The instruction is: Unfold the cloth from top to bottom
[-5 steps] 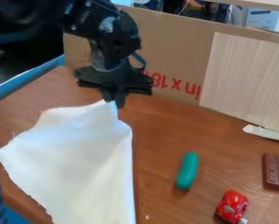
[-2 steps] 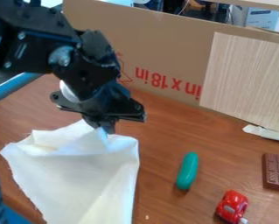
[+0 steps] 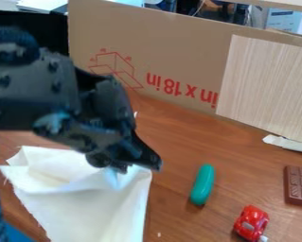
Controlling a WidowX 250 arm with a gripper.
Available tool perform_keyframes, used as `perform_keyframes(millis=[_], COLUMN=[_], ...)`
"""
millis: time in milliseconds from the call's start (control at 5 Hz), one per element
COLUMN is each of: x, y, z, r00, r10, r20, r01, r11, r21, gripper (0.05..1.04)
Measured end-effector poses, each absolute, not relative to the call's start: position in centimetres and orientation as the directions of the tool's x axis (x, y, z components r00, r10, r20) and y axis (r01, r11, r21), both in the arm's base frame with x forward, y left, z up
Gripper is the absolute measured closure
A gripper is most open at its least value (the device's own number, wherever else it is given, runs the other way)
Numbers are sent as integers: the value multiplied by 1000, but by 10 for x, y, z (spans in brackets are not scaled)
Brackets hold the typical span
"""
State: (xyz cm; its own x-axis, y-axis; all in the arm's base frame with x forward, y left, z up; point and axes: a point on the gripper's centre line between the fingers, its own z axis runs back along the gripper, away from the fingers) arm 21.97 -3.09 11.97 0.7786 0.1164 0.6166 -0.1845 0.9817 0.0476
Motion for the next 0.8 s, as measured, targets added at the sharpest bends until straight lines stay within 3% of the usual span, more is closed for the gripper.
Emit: perform_keyframes(millis=[200,400,600,800], x=[207,197,196,203], y=[-43,-51,-50,-41], z=[127,132,140,152], r00=[769,773,824,873], r10=[38,17,22,64], r20=[638,634,566,484], r01=[-111,-68,-10,13], r11=[991,996,1000,988], r21=[75,57,-24,-154], gripper=[600,288,89,82])
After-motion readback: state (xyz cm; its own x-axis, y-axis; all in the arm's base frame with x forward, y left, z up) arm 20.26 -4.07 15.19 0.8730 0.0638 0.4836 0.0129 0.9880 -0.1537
